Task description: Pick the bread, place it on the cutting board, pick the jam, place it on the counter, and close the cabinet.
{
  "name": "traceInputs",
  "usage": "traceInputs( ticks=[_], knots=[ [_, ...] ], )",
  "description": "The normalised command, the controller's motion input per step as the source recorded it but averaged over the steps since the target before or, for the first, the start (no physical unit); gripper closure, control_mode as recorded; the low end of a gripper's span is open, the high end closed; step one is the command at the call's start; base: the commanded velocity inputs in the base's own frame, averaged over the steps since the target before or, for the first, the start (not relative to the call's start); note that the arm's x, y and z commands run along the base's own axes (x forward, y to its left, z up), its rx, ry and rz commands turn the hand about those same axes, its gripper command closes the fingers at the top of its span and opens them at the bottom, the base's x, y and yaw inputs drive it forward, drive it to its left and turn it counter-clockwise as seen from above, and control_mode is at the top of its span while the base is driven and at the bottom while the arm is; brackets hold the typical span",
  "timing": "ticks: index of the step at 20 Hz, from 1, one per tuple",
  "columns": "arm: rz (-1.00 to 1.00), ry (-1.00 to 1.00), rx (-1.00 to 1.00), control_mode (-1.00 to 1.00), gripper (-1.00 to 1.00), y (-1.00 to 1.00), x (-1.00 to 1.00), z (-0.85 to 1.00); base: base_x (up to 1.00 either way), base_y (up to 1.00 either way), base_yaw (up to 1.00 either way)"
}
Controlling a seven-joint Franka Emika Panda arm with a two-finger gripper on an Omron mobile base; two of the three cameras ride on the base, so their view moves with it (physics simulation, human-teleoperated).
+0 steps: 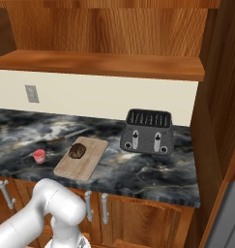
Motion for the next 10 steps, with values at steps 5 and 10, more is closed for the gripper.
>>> traceInputs(
  ticks=[5, 10],
  knots=[
    [-0.17, -0.05, 0.0, -1.0, -1.0, -0.27, 0.13, 0.0, 0.0, 0.0, 0.0],
    [-0.17, -0.04, 0.0, -1.0, -1.0, -0.24, 0.14, 0.0, 0.0, 0.0, 0.0]
  ],
)
